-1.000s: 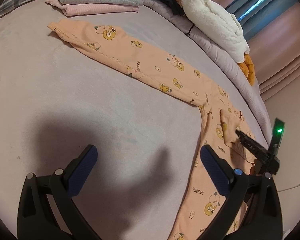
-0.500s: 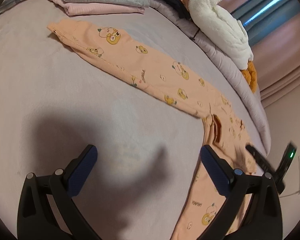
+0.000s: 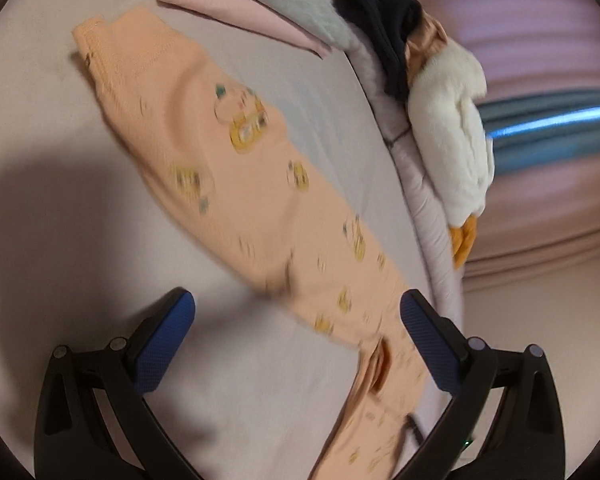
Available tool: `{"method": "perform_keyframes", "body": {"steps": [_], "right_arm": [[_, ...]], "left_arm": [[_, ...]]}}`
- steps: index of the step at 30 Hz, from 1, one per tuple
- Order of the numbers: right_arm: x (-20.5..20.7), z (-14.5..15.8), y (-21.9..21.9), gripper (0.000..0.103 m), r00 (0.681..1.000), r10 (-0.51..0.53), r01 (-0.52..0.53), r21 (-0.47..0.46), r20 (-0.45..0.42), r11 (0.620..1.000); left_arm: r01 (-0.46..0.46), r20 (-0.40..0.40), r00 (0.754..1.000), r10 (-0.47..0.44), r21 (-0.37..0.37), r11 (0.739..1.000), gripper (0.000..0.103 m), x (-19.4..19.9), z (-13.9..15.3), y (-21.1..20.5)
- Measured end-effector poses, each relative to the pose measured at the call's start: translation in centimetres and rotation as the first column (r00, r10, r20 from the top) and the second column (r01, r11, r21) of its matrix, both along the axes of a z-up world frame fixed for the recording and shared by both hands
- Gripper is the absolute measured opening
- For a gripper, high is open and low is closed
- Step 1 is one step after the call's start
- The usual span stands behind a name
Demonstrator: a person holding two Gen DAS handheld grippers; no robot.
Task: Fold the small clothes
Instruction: 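Grasp the cuff of the other sleeve with the left gripper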
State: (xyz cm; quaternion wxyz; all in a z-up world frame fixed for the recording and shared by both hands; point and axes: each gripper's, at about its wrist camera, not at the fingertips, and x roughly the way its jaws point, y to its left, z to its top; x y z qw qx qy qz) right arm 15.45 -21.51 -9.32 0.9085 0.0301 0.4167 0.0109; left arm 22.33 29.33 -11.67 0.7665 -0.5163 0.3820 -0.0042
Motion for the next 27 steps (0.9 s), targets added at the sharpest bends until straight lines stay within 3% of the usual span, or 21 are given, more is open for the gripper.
{"method": "perform_keyframes", "body": {"steps": [8, 10, 12, 14, 17, 19, 23, 27], "right_arm": [[-3.7, 2.2, -0.4, 0.045, 0.995, 0.044, -0.055, 0.123, 0.091, 0.991], [-4.0, 2.3, -0.1, 0.045, 0.993, 0.062, -0.075, 0.131, 0.102, 0.989], [-4.2, 2.7, 0.3, 0.045, 0.990, 0.082, -0.098, 0.135, 0.116, 0.986], [-4.2, 3.0, 0.6, 0.045, 0.987, 0.095, -0.113, 0.142, 0.129, 0.983], [-4.6, 2.9, 0.6, 0.045, 0.986, 0.094, -0.115, 0.155, 0.137, 0.981], [-5.1, 2.9, 0.5, 0.045, 0.986, 0.093, -0.117, 0.170, 0.142, 0.978], [-5.8, 2.7, -0.5, 0.045, 0.986, 0.076, -0.108, 0.225, 0.146, 0.968], [-6.8, 2.7, -1.5, 0.045, 0.987, 0.056, -0.097, 0.278, 0.153, 0.956]], "left_arm": [[-0.161, 0.035, 0.986, 0.161, -0.002, 0.987, 0.099, 1.9, -0.2, 4.0], [-0.208, 0.000, 0.978, 0.208, 0.061, 0.976, 0.081, 2.5, 0.2, 4.2], [-0.209, -0.062, 0.974, 0.219, 0.140, 0.968, 0.030, 3.3, 0.4, 4.0], [-0.190, -0.128, 0.968, 0.216, 0.189, 0.963, 0.004, 3.8, 0.1, 3.8], [-0.175, -0.135, 0.966, 0.219, 0.279, 0.944, 0.003, 3.6, 1.3, 2.9], [-0.136, -0.096, 0.979, 0.182, 0.360, 0.923, 0.003, 3.9, 3.7, 0.9], [-0.031, 0.007, 0.999, 0.031, 0.481, 0.876, 0.003, 4.9, 9.0, -5.2], [0.090, 0.089, 0.982, -0.169, 0.569, 0.818, 0.003, 5.8, 12.9, -14.6]]}}
